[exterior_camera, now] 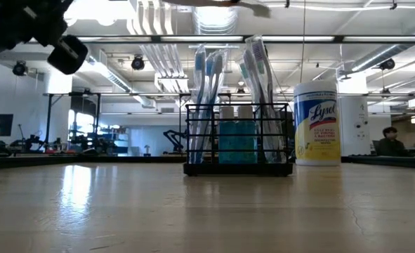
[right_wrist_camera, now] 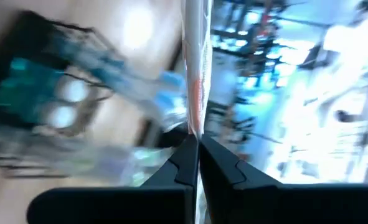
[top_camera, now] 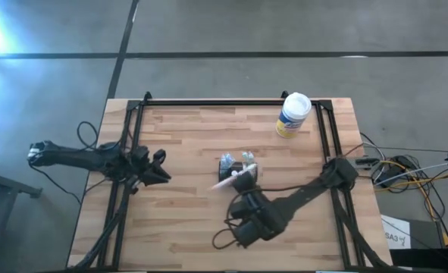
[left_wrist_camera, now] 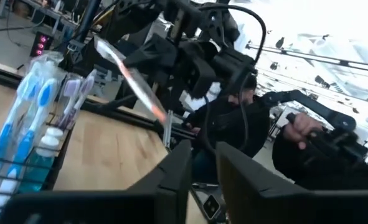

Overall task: Pick & Place toothbrushing station
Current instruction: Put the orange toothbrush into the wire organizer

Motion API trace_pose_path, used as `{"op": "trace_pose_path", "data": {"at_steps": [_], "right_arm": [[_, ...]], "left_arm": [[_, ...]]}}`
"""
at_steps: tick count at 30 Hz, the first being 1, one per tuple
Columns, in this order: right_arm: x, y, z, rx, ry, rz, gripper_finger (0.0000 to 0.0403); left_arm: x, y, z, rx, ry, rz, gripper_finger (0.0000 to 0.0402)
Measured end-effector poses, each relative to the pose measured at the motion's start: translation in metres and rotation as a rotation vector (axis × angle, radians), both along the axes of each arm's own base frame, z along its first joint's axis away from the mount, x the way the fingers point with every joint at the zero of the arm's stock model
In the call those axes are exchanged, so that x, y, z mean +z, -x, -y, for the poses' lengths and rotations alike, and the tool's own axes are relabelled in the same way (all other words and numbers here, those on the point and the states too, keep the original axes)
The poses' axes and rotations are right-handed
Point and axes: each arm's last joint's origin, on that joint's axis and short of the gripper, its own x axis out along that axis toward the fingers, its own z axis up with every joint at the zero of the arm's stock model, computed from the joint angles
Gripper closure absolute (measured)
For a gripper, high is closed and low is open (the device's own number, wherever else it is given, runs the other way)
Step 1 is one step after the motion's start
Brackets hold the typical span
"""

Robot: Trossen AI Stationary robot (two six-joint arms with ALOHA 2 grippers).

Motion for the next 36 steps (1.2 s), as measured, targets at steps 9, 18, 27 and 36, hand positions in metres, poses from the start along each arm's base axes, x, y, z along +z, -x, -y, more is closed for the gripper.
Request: {"op": "trace_pose_path", "data": {"at_steps": [9,18,27,36], "right_arm": [[-0.004,-0.032,0.013,0.022,0.211,-0.012,0.0392],[-0.009,-0.043,0.011,0.062,0.233,-0.031,0.0394],[-0.009,-0.045,0.01,0.069,0.238,-0.034,0.0394],[-0.007,-0.051,0.006,0.083,0.228,-0.002,0.0394]], "left_arm": [[0.043,-0.025,0.0,0.067,-0.01,-0.098,0.0212],[0.084,-0.06,0.004,0.037,-0.178,-0.322,0.018],[0.111,-0.099,0.007,0.02,-0.283,-0.396,0.0179],[0.112,-0.139,0.006,0.03,-0.347,-0.461,0.0179]]}}
